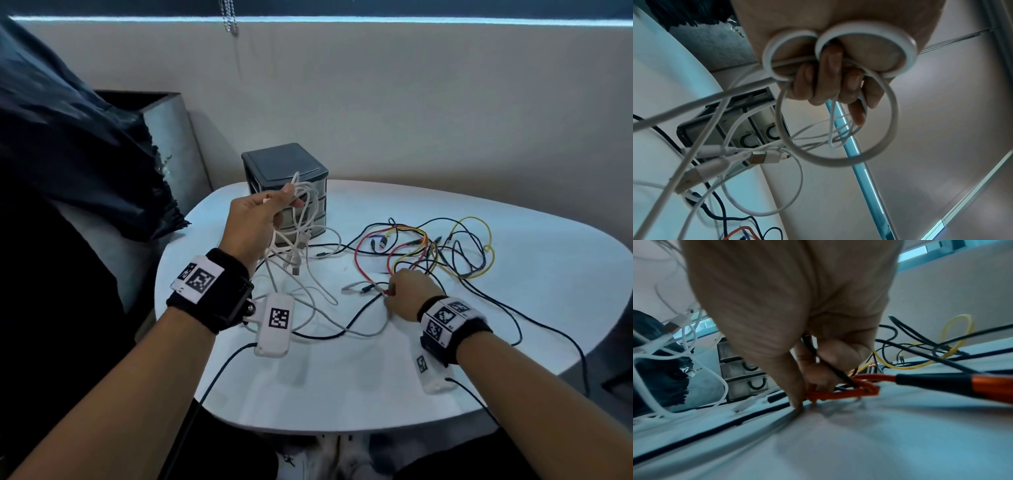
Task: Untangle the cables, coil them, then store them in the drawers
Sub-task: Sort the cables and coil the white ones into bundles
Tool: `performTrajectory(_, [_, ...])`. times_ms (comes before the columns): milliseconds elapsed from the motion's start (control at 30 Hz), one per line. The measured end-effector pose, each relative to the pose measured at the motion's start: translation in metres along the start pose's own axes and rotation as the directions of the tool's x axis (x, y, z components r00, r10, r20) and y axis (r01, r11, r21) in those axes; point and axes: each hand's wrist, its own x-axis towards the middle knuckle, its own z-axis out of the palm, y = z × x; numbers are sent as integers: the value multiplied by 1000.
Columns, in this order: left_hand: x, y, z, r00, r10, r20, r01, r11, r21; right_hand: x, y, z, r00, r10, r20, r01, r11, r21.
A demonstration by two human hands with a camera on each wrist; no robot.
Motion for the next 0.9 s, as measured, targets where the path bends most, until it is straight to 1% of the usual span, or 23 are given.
performTrajectory(67, [0,-1,2,1000,-8,8,8,1000,25,3,-1,-3,1000,0,23,0,1000,2])
performTrajectory(133, [-1,1,1,1000,0,14,-1,999,43,4,1,-15,1000,20,14,-20,999,-31])
performTrajectory(233, [6,11,-10,998,58,-20,-56,995,81,4,11,-48,994,77,-82,-87,988,-129])
performTrajectory(300, [15,18,-24,994,78,-76,-74,995,62,7,24,-71,978,133,-158,-154,980,-129])
performTrajectory(400, [26,28,-37,986,99,-131,-94,995,43,17,41,-94,939,225,-261,-238,971,-19])
performTrajectory(533, [27,34,-32,982,136,-129,-131,990,42,26,52,-108,886,354,-299,-293,928,231])
performTrajectory(600, [26,36,-28,980,158,-121,-153,987,51,26,53,-106,896,344,-280,-280,929,243])
performTrajectory(667, [25,40,-25,980,161,-117,-157,986,49,24,52,-97,923,289,-253,-242,949,202])
performTrajectory(733, [24,45,-23,981,163,-104,-161,987,26,21,49,-84,951,219,-219,-174,963,207])
performTrajectory(800, [20,46,-17,984,161,-71,-162,987,-13,16,43,-74,962,173,-210,-113,955,273])
performTrajectory(867, [15,42,-7,989,147,-20,-148,988,-46,10,34,-68,951,176,-254,-70,924,377])
performTrajectory(900, [12,40,-1,991,132,3,-132,989,-66,7,31,-66,940,198,-278,-59,897,438])
